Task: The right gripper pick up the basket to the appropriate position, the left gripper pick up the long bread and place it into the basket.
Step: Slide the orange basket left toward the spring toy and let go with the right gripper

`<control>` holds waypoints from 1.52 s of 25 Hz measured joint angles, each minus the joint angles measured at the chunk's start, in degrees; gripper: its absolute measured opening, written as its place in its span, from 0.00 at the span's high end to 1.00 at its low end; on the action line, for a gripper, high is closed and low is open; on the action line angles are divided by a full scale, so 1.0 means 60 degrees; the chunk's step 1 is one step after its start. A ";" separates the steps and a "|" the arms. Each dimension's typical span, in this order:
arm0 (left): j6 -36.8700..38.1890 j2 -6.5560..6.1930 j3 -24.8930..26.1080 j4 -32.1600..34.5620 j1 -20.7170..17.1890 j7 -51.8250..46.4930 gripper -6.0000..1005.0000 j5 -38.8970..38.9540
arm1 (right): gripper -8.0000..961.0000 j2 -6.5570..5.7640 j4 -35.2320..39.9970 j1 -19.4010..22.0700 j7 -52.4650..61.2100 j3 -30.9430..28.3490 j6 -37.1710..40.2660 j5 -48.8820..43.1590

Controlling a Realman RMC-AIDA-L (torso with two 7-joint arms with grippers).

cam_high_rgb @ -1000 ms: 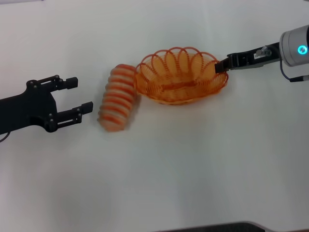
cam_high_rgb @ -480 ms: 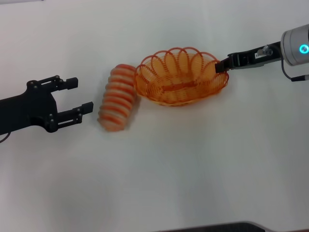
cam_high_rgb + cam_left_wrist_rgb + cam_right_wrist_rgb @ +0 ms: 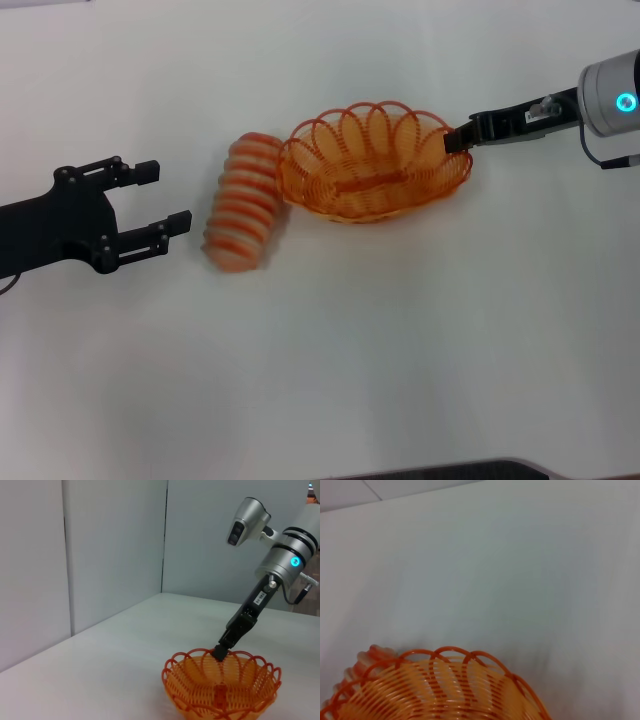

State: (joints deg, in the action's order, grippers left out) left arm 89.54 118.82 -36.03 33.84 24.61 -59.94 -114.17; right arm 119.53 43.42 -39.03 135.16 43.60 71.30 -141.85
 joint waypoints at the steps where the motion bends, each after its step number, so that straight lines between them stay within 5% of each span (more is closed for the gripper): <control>1: 0.0000 0.0000 0.0000 0.0000 -0.0001 0.0000 0.29 0.0000 | 0.92 0.0000 0.0000 -0.0003 0.0000 0.0000 -0.0004 0.0000; 38: 0.0063 -0.0076 0.0000 0.0000 -0.0059 0.0000 0.29 0.0000 | 0.85 -0.0008 -0.0049 0.0082 0.0113 -0.0089 0.0174 0.0356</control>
State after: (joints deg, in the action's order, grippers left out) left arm 89.92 118.37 -36.03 33.84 24.26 -59.94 -114.17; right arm 119.49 43.13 -38.54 135.85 43.07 72.34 -139.72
